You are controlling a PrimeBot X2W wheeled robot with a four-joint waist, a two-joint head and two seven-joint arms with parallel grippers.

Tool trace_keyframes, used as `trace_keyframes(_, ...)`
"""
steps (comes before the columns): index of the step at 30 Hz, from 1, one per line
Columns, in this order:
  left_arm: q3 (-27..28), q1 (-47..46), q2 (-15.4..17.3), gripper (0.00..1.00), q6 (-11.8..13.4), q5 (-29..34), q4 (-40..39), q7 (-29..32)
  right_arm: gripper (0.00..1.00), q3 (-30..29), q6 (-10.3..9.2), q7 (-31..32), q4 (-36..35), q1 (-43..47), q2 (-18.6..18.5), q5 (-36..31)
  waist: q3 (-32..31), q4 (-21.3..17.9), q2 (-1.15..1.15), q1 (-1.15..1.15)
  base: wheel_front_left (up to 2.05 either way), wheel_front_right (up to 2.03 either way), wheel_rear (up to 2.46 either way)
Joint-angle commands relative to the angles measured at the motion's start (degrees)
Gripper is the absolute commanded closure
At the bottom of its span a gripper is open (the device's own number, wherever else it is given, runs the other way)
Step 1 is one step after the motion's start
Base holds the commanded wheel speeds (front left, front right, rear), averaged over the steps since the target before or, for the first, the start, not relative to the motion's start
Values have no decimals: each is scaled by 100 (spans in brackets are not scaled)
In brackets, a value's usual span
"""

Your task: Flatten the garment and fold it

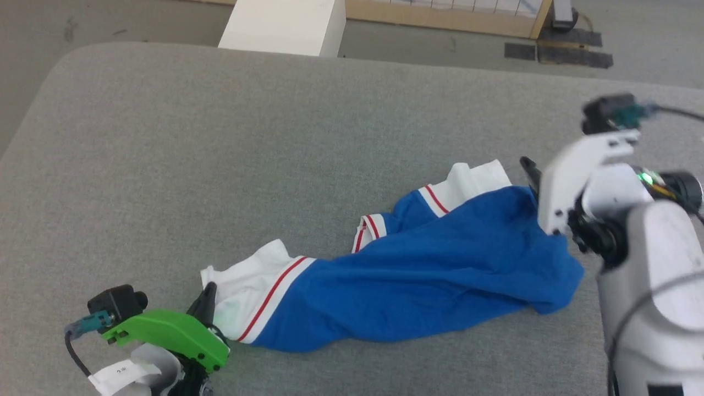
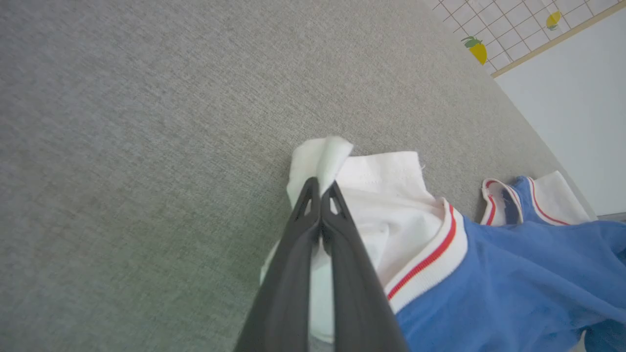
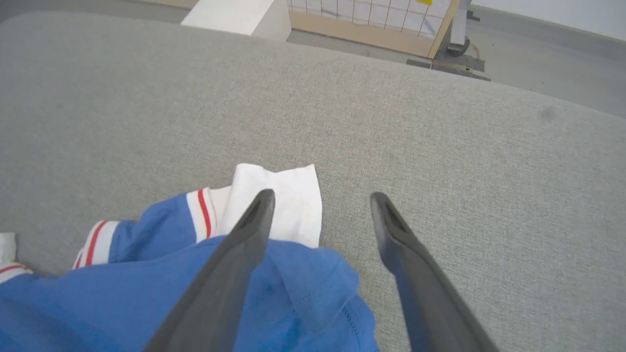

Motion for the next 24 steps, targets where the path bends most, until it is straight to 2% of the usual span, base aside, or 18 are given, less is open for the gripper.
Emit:
trace_keyframes(1, -21, -115, 2, 100, -35, 46, -62, -56, 0, 100, -8, 212, 215, -275, 2, -238, 196, 99, 0, 0, 0, 0, 0)
trace_keyframes(6, -108, -280, -40, 100, -73, 16, -245, -105, 0, 387, -8, 819, 1036, -1092, 2, -946, 543, 247, 0, 0, 0, 0, 0)
trace_keyframes(12, -175, -435, -72, 100, -169, -58, -235, -175, 0, 583, -8, 1271, 1796, -1552, -1, -1542, 893, 373, 0, 0, 0, 0, 0)
trace_keyframes(20, -237, -565, -88, 100, -233, -96, -114, -243, 0, 861, -8, 1442, 2432, -1554, 1, -1518, 995, 445, 0, 0, 0, 0, 0)
trace_keyframes(21, -244, -567, -90, 100, -232, -93, -103, -251, 54, 857, -8, 1486, 2487, -1544, 1, -1480, 983, 443, 0, 0, 0, 0, 0)
trace_keyframes(22, -254, -570, -94, 100, -238, -94, -99, -269, 90, 844, -8, 1474, 2515, -1539, 1, -1372, 956, 441, 0, 0, 0, 0, 0)
trace_keyframes(23, -257, -569, -97, 100, -239, -95, -100, -285, 100, 831, -8, 1445, 2520, -1544, 1, -1282, 933, 434, 0, 0, 0, 0, 0)
trace_keyframes(24, -256, -564, -95, 100, -236, -94, -102, -295, 100, 822, -8, 1403, 2510, -1565, 1, -1215, 896, 415, 0, 0, 0, 0, 0)
